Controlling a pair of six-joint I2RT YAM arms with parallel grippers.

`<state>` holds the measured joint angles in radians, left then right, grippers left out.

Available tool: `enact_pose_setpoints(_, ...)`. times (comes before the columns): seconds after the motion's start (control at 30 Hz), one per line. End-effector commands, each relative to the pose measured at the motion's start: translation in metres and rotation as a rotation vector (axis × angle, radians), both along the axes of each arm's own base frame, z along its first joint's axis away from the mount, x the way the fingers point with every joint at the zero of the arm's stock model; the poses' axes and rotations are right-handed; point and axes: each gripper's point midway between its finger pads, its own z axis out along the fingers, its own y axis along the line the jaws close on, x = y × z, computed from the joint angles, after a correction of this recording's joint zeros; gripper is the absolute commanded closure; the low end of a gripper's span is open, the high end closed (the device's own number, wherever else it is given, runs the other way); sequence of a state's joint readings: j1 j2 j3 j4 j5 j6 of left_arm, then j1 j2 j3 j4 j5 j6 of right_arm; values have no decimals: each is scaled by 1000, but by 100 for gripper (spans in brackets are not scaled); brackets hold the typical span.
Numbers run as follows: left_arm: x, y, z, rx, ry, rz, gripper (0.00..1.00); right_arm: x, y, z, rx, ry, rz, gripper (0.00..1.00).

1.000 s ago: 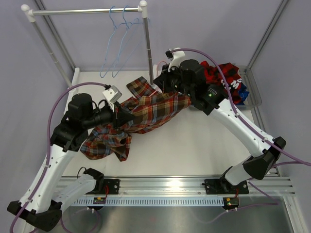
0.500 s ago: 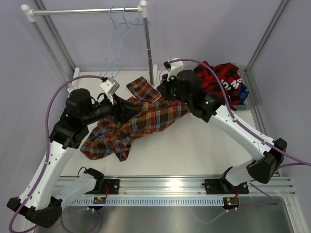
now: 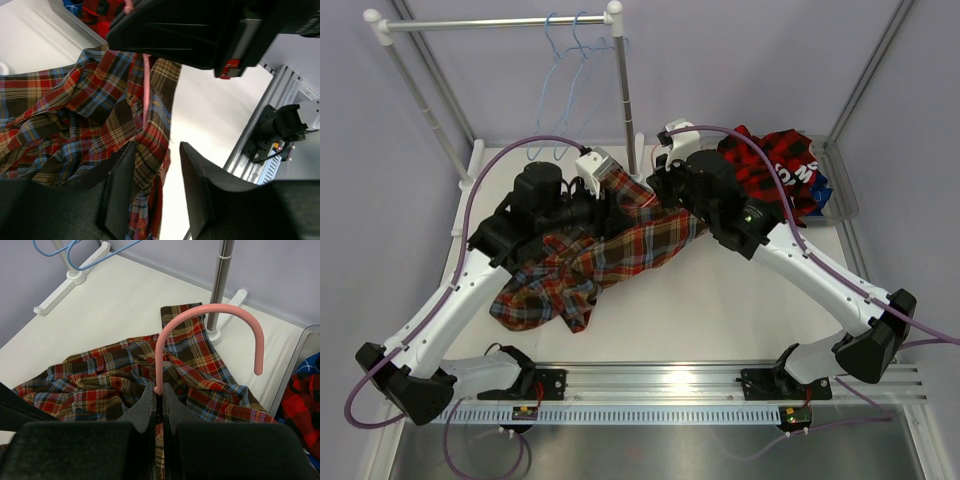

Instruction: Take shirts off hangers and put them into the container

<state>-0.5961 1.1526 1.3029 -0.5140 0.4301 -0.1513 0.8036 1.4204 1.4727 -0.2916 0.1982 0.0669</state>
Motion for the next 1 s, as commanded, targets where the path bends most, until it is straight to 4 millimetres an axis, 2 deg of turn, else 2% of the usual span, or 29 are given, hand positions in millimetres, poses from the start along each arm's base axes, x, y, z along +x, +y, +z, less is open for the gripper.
enact_pose_setpoints(0.0,11,-1,23,-28,-70,44,57,-3,-8,43,68,-117,-24,100)
enact_pose_setpoints(0.33,27,6,19,21,-107,124,59,-5,-6,44,70,-117,-20,100)
enact_pose_setpoints(0.43,26,4,20,16,-101,111,68,-4,-5,43,68,-117,-21,100)
enact_pose_setpoints(0.47,25,3,19,17,-96,109,76,-4,-5,43,68,-117,-21,100)
enact_pose_setpoints(0.53,23,1,19,12,-93,95,83,-4,-5,43,68,-117,-21,100)
enact_pose_setpoints(0.57,23,0,19,10,-91,91,91,-5,-6,43,68,-117,-21,100)
enact_pose_setpoints(0.63,21,-2,18,10,-88,79,100,-4,-6,43,67,-118,-27,100)
enact_pose_setpoints(0.8,19,1,21,14,-109,88,100,0,-13,36,39,-118,-65,100)
enact_pose_setpoints(0.93,16,16,26,23,-153,136,100,4,-26,26,2,-115,-134,100)
enact_pose_setpoints(0.97,15,19,22,32,-152,147,100,5,-30,22,-9,-112,-151,100)
